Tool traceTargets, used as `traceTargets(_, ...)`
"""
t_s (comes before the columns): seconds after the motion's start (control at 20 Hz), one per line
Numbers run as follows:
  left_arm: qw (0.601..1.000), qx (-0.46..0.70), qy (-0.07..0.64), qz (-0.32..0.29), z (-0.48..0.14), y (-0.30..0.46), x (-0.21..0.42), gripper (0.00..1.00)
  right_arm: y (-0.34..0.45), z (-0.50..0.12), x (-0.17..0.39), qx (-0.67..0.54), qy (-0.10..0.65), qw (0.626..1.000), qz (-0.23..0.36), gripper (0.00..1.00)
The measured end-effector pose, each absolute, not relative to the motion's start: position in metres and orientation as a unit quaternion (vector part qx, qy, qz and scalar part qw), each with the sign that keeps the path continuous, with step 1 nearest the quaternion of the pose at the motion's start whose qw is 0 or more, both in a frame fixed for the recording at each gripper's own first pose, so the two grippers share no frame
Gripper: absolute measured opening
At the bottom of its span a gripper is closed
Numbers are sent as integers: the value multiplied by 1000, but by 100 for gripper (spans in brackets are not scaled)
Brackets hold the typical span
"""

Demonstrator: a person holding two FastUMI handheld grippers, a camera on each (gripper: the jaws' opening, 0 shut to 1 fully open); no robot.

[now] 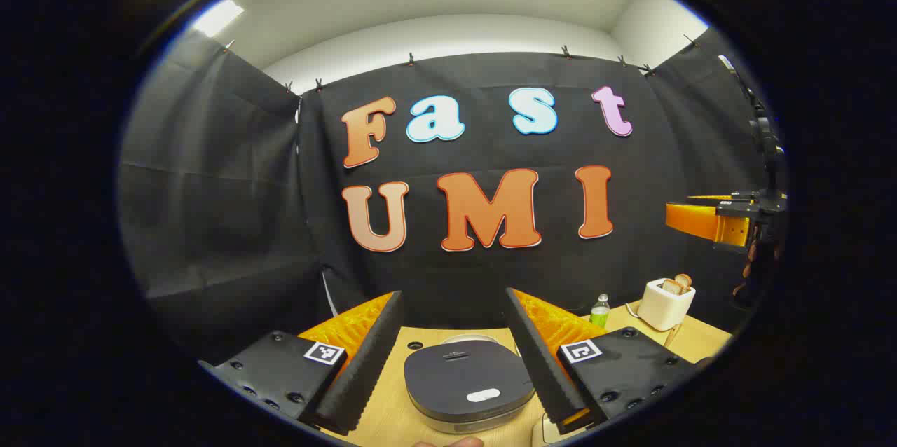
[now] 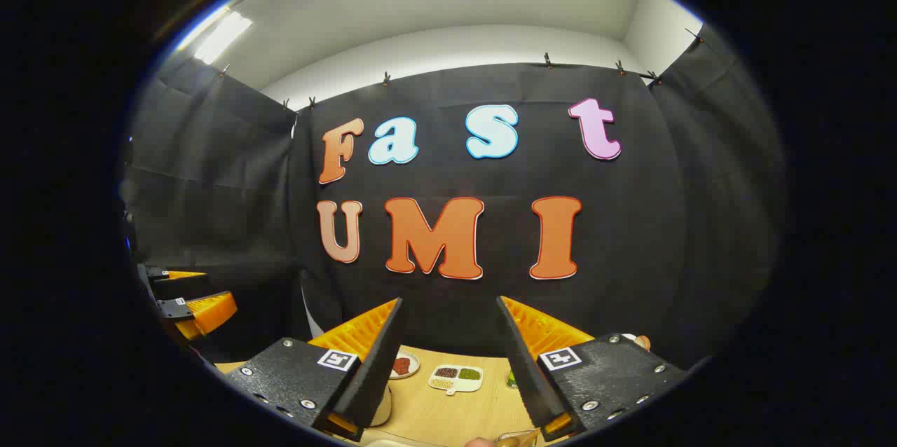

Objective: Close the left gripper, press the button to open the rice cooker; take a wooden spoon from the chopstick holder with the right hand, scoop a spoonful of rice and pour it into the rice cooker, then put the wooden spoon back into the chopstick holder.

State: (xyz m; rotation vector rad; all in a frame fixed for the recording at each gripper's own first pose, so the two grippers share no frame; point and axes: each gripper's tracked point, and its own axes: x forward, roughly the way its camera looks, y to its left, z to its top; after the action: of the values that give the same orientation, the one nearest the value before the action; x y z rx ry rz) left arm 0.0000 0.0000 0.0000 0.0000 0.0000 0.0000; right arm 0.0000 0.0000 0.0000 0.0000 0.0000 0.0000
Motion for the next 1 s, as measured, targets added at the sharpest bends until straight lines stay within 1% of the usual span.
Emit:
traceTargets(0.05, 1000, 4, 0, 1, 0, 0, -2, 92, 1, 0, 0, -9, 2, 1000, 8, 80)
traceTargets(0.15, 1000, 8, -1, 11, 2, -1, -4, 99, -1, 0, -2, -22, 4, 1000, 14, 80)
traceTargets(0.3, 1000, 8, -3, 24, 4, -2, -2, 100, -2, -1, -3, -13, 6, 1000, 17, 80)
traceTargets(0.35, 1000, 7, -5, 28, 3, -3, -3, 92, -4, -1, -3, -7, 6, 1000, 13, 80)
traceTargets(0.65, 1000, 9, -7, 28, 8, -8, 2, 92, -6, -4, -9, -20, -3, 1000, -4, 80)
traceTargets(0.8, 1000, 1, -4, 20, 8, -14, 7, 92, 1, -9, -12, -15, 2, 1000, -1, 80)
traceTargets(1.0, 1000, 2, -7, 15, 10, -14, 8, 96, -6, -9, -12, 1, 3, 1000, -15, 80)
